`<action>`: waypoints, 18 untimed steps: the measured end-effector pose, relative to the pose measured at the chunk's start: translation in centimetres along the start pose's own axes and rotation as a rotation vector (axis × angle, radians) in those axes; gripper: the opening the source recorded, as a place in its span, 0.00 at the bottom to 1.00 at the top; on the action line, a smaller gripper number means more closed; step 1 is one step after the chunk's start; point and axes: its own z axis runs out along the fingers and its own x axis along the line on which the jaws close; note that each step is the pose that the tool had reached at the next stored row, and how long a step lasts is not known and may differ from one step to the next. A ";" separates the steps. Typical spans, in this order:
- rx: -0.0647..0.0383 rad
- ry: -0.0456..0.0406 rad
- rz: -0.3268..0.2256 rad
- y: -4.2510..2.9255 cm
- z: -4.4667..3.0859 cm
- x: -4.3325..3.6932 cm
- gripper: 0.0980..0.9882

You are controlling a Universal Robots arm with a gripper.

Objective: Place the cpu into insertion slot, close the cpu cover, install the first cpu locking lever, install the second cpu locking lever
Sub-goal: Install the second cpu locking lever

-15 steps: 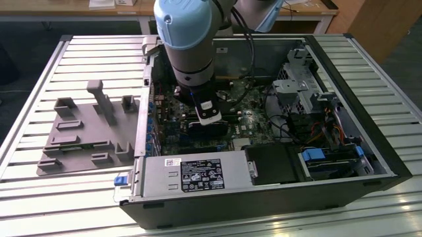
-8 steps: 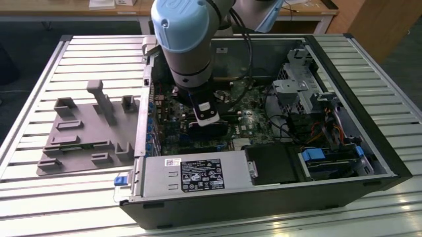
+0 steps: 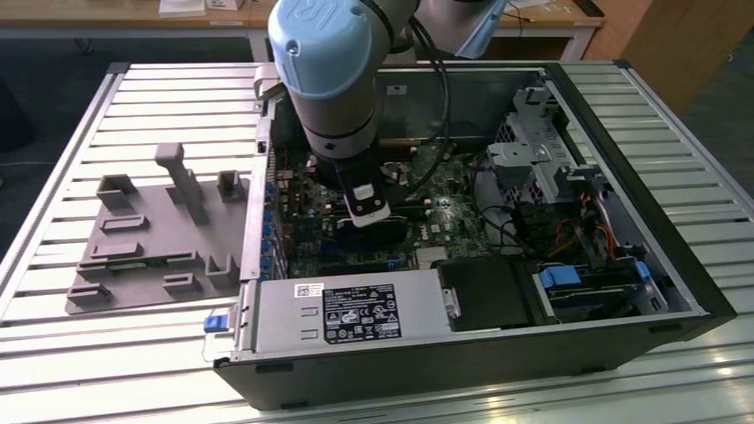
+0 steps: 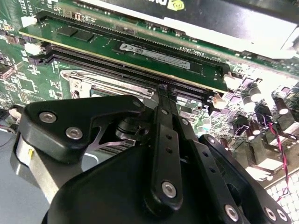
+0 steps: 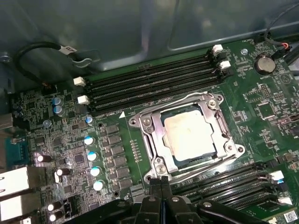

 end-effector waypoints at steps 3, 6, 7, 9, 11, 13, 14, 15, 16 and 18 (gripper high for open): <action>-0.001 0.0003 0.000 0.02 0.07 0.01 0.00; -0.001 0.0002 0.000 0.06 0.15 0.05 0.00; -0.001 0.0002 0.000 0.09 0.17 0.07 0.00; -0.001 0.0002 0.000 0.19 0.22 0.13 0.00; -0.001 0.0002 0.000 0.28 0.26 0.20 0.00; -0.001 0.0002 0.000 0.32 0.30 0.27 0.00; -0.001 0.0002 0.000 0.32 0.31 0.30 0.00; -0.001 0.0003 0.000 0.33 0.32 0.34 0.00; -0.001 0.0003 0.000 0.32 0.32 0.37 0.00; -0.001 0.0003 0.000 0.32 0.36 0.45 0.00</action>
